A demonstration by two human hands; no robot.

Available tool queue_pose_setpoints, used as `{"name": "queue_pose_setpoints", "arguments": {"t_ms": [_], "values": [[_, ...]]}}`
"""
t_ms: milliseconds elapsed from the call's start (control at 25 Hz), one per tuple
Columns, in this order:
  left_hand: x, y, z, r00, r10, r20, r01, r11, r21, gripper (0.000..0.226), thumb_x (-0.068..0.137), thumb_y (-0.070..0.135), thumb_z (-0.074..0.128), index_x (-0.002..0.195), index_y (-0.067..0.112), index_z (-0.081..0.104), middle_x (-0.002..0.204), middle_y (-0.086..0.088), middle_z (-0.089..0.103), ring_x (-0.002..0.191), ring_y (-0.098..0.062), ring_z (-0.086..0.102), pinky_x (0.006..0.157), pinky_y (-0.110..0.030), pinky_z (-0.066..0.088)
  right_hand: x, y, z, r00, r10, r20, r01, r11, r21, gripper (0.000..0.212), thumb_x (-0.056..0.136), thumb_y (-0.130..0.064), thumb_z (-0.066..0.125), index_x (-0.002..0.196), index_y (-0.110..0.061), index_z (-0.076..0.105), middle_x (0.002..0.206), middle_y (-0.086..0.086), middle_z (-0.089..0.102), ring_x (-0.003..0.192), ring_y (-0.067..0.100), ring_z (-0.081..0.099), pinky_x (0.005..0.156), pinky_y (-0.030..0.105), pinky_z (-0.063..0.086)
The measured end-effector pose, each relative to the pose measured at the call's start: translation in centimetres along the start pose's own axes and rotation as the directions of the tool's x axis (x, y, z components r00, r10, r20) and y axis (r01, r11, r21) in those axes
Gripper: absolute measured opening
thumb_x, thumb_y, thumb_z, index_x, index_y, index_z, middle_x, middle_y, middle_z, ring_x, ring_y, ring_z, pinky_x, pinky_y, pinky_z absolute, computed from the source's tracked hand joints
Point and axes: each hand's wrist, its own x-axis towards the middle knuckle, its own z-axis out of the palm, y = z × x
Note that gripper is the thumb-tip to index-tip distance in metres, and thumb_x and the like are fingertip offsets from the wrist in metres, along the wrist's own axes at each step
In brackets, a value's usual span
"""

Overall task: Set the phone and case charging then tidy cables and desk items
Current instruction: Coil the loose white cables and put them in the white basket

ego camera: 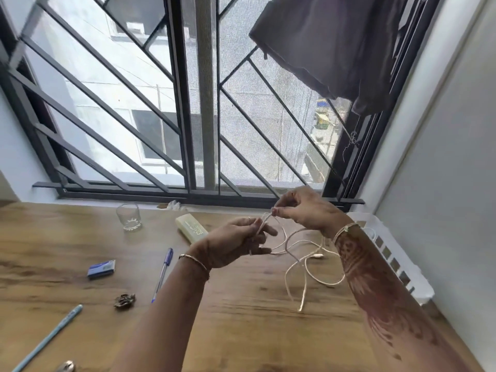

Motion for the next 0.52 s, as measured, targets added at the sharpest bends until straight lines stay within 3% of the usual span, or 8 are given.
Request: {"name": "queue_pose_setpoints", "arguments": {"t_ms": [80, 120, 240, 320, 400, 520], "values": [[-0.4, 0.5, 0.5, 1.0, 0.009, -0.023, -0.011, 0.996, -0.091, 0.039, 0.097, 0.035, 0.037, 0.088, 0.006, 0.061, 0.059, 0.005, 0.032, 0.047, -0.005, 0.031, 0.067, -0.027, 0.056, 1.0, 0.6, 0.0, 0.996, -0.021, -0.082, 0.021, 1.0, 0.005, 0.021, 0.076, -0.03, 0.077, 0.08, -0.01, 0.073, 0.08, 0.008, 0.073, 0.076, 0.021, 0.067, 0.07, 0.033, 0.054], [-0.3, 0.5, 0.8, 0.998, 0.027, -0.049, -0.035, 0.984, -0.174, 0.039, 0.096, 0.038, 0.038, 0.084, 0.008, 0.059, 0.057, 0.006, 0.029, 0.044, -0.004, 0.027, 0.059, -0.023, 0.052, 1.3, 0.9, 0.3, 0.994, -0.027, -0.107, 0.027, 1.0, -0.002, 0.025, 0.075, -0.034, 0.078, 0.077, -0.01, 0.072, 0.077, 0.007, 0.072, 0.074, 0.021, 0.067, 0.07, 0.037, 0.053], [0.3, 0.5, 1.4, 0.976, 0.097, -0.195, -0.179, 0.869, -0.462, 0.036, 0.096, 0.036, 0.041, 0.077, 0.011, 0.057, 0.054, 0.008, 0.027, 0.04, -0.002, 0.024, 0.05, -0.016, 0.044, 1.2, 1.3, 2.1, 0.987, -0.045, -0.152, 0.03, 0.994, -0.103, 0.021, 0.085, -0.039, 0.067, 0.078, -0.02, 0.072, 0.069, 0.0, 0.064, 0.064, 0.015, 0.057, 0.061, 0.027, 0.042], [1.0, 0.4, 1.6, 0.955, 0.143, -0.259, -0.277, 0.741, -0.612, 0.038, 0.1, 0.033, 0.035, 0.076, 0.011, 0.055, 0.055, 0.008, 0.03, 0.038, -0.003, 0.028, 0.054, -0.017, 0.051, 0.6, 1.5, 3.5, 0.988, -0.052, -0.143, 0.032, 0.99, -0.138, 0.017, 0.091, -0.032, 0.06, 0.087, -0.024, 0.074, 0.073, -0.004, 0.065, 0.07, 0.014, 0.058, 0.064, 0.026, 0.04], [1.9, 0.4, 1.5, 0.929, 0.171, -0.328, -0.356, 0.649, -0.672, 0.037, 0.102, 0.031, 0.032, 0.078, 0.01, 0.052, 0.057, 0.006, 0.034, 0.039, -0.004, 0.034, 0.064, -0.021, 0.056, 0.2, 1.8, 4.9, 0.996, -0.041, -0.083, 0.032, 0.993, -0.111, 0.021, 0.093, -0.026, 0.055, 0.079, -0.03, 0.069, 0.062, -0.012, 0.055, 0.06, 0.007, 0.05, 0.064, 0.025, 0.036], [3.4, 0.2, 1.0, 0.843, 0.206, -0.497, -0.496, 0.656, -0.569, 0.033, 0.102, 0.027, 0.032, 0.081, 0.01, 0.05, 0.058, 0.004, 0.042, 0.043, -0.007, 0.043, 0.078, -0.029, 0.055, -0.2, 2.3, 6.4, 0.999, 0.036, 0.022, -0.036, 0.999, -0.04, 0.023, 0.094, -0.025, 0.05, 0.075, -0.032, 0.061, 0.056, -0.012, 0.047, 0.051, 0.001, 0.043, 0.052, 0.02, 0.036]]}}
